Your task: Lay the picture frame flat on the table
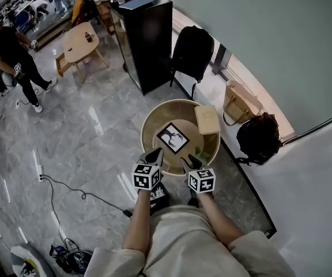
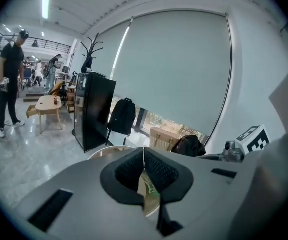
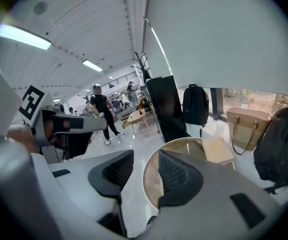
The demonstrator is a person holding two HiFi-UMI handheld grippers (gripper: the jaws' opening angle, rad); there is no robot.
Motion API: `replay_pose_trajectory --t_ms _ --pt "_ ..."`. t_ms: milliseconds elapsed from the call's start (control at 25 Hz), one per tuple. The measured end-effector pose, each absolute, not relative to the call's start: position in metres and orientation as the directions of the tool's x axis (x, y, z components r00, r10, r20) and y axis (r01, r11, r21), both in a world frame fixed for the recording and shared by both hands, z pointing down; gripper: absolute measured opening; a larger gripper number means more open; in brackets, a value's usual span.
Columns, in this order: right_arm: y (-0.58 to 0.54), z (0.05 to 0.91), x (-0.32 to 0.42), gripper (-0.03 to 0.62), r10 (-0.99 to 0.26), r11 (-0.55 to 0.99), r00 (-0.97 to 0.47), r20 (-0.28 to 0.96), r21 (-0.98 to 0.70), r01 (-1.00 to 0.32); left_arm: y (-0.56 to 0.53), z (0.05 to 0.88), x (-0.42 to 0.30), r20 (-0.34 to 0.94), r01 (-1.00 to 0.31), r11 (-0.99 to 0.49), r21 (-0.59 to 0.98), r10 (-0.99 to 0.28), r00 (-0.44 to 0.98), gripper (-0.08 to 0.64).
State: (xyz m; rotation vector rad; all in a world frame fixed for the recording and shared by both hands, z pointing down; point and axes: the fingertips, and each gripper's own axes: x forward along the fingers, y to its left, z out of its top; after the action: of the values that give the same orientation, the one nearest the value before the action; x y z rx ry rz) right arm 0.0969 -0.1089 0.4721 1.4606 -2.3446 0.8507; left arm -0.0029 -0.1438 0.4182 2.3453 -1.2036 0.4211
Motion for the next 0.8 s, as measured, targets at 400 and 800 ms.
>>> replay_pose_trajectory --t_ms 400,800 --pt "-0.048 0.467 0.140 0.169 -0.730 0.372 -0.508 0.457 -0.357 -0.857 -0.055 0.445 0.036 0.561 -0.854 -0.473 0.217 -0.655 0.505 0.021" --pt "-0.012 0.478 0.176 0.107 -0.725 0.390 -0.498 0.476 -0.312 -0.866 0.003 0.470 0.046 0.571 -0.900 -0.364 0.240 -0.697 0.434 0.021"
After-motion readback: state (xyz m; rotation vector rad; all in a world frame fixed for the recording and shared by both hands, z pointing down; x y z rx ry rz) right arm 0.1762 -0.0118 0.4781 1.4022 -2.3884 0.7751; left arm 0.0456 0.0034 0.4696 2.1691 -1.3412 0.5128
